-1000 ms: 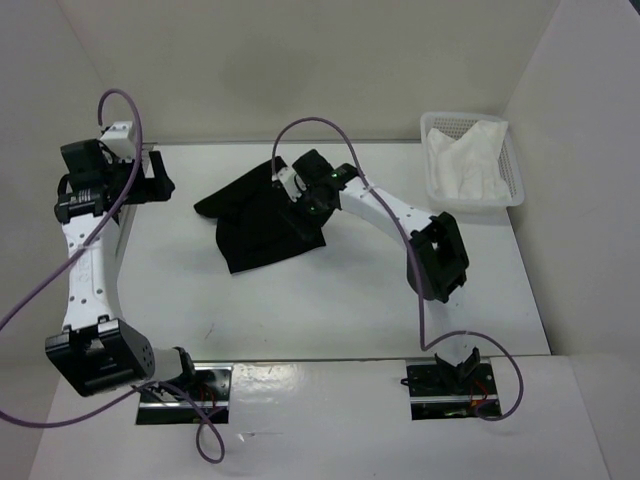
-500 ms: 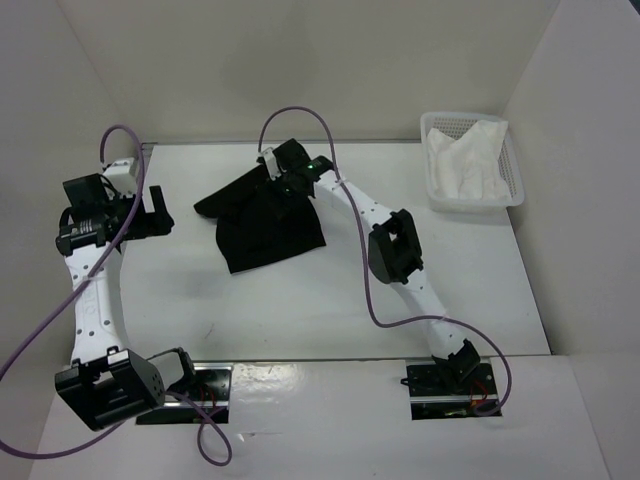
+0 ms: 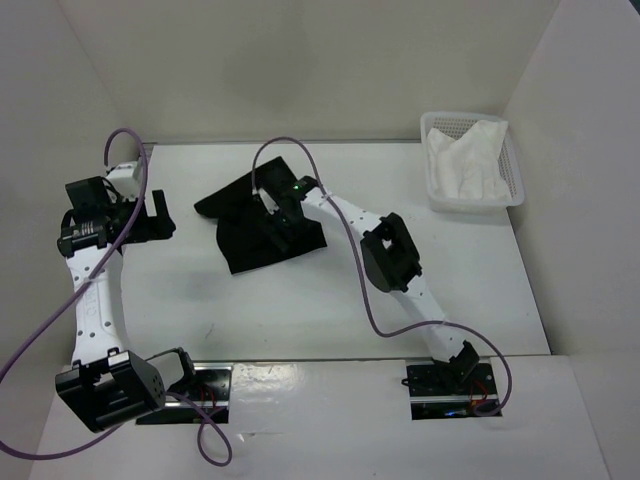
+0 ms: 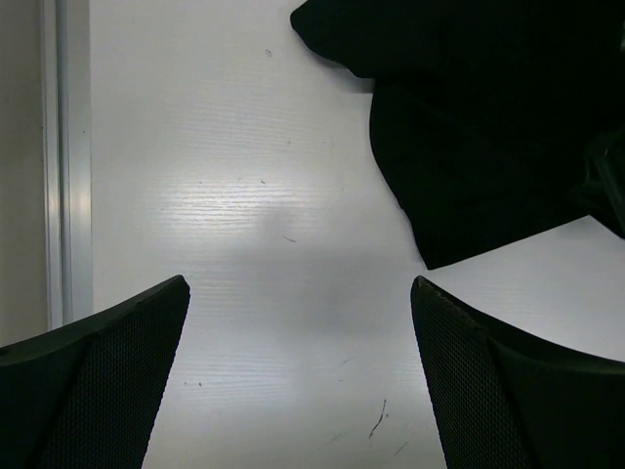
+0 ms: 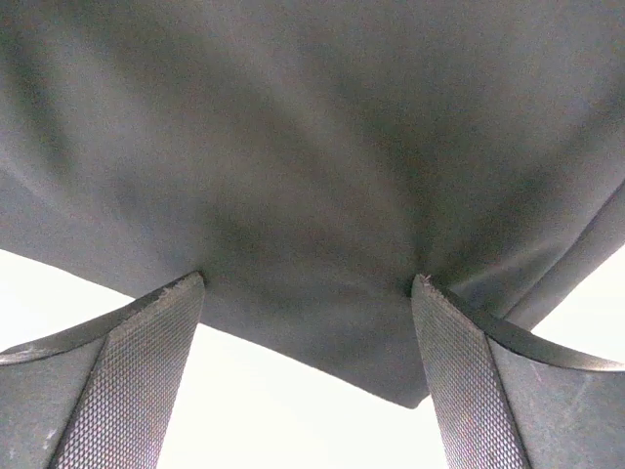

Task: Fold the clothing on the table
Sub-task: Flatten the skirt out

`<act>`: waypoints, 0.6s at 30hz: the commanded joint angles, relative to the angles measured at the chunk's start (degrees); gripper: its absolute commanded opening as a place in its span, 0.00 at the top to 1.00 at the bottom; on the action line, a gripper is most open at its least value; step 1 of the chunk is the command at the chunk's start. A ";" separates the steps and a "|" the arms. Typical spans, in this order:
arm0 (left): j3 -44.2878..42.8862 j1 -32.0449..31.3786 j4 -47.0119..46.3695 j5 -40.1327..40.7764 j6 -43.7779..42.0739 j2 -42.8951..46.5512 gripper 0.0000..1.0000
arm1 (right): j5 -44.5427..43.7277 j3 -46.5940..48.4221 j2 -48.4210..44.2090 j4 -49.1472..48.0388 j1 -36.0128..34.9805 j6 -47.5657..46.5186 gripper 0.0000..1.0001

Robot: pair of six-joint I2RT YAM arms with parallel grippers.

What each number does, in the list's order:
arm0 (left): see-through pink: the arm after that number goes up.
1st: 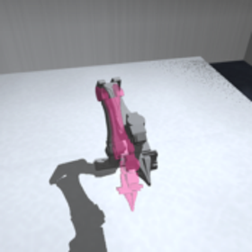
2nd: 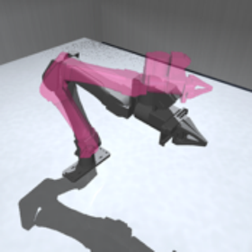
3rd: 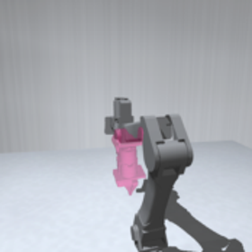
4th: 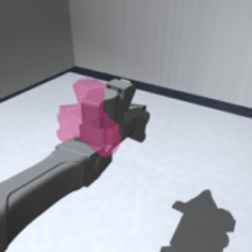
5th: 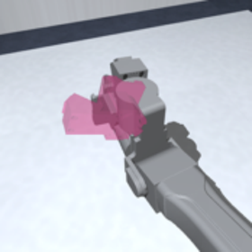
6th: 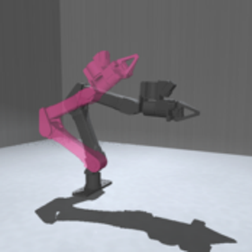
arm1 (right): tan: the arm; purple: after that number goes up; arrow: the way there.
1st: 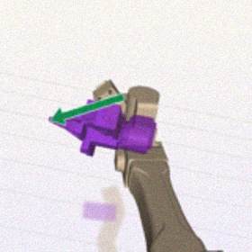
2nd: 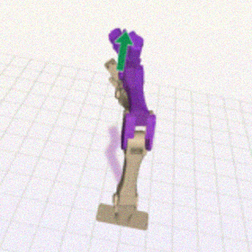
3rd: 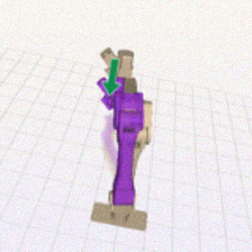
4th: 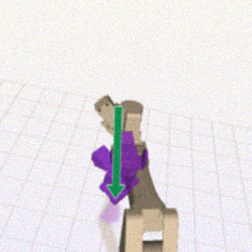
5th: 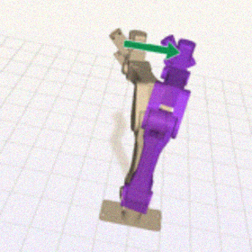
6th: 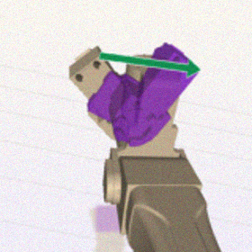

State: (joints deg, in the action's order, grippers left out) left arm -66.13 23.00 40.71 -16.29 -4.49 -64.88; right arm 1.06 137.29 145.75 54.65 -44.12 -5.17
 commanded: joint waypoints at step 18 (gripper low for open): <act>-0.32 0.29 -0.45 -6.82 -2.80 -2.00 0.00 | -7.65 -61.53 -33.69 -17.39 -0.62 -2.65 0.09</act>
State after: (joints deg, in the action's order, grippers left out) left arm -66.08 23.03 40.71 -20.62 -5.87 -67.00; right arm -6.66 78.91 113.38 36.60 -44.34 -7.05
